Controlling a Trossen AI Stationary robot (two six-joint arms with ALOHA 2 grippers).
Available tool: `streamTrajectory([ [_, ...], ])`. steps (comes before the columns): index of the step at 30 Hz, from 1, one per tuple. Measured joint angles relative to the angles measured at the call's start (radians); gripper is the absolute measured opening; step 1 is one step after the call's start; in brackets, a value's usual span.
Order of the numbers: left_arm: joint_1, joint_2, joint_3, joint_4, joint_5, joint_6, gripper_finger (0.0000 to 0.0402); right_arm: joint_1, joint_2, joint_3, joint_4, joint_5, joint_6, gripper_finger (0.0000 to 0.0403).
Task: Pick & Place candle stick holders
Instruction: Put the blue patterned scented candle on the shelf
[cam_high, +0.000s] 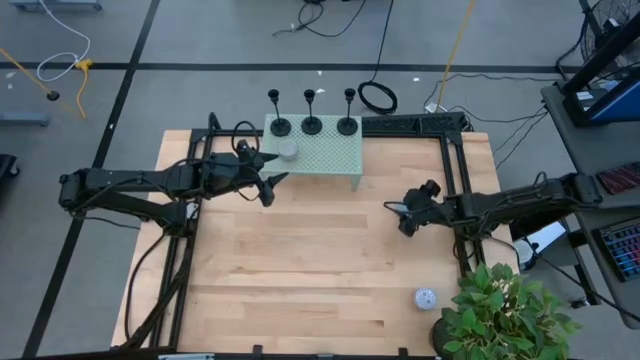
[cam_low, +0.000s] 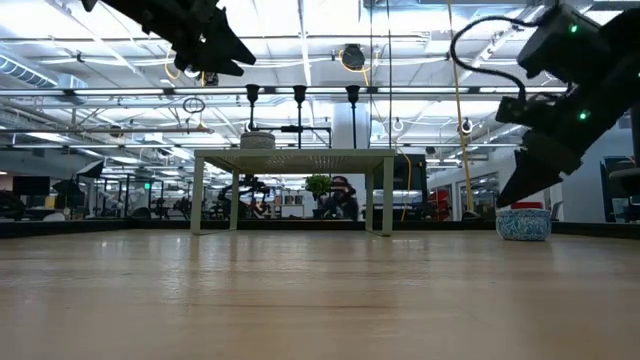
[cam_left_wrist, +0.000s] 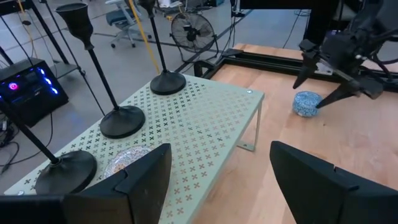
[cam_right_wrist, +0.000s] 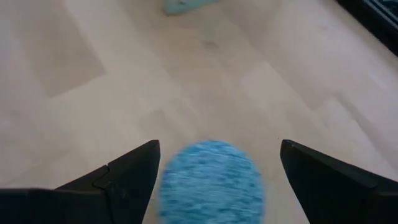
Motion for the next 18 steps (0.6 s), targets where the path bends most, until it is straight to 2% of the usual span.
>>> streamTrajectory([
  [5,0.000,0.000,0.000,0.000,0.000,-0.001,0.0273,-0.042,0.000,-0.041,0.006,0.035,0.073,0.0329],
  [11,0.000,0.000,0.000,0.000,0.000,-0.002,0.0273,-0.062,0.000,-0.086,0.003,-0.018,0.101,0.0329],
  [18,0.000,0.000,0.000,-0.001,0.000,-0.004,0.0273,-0.061,0.000,-0.099,0.000,-0.020,0.113,0.0329],
])
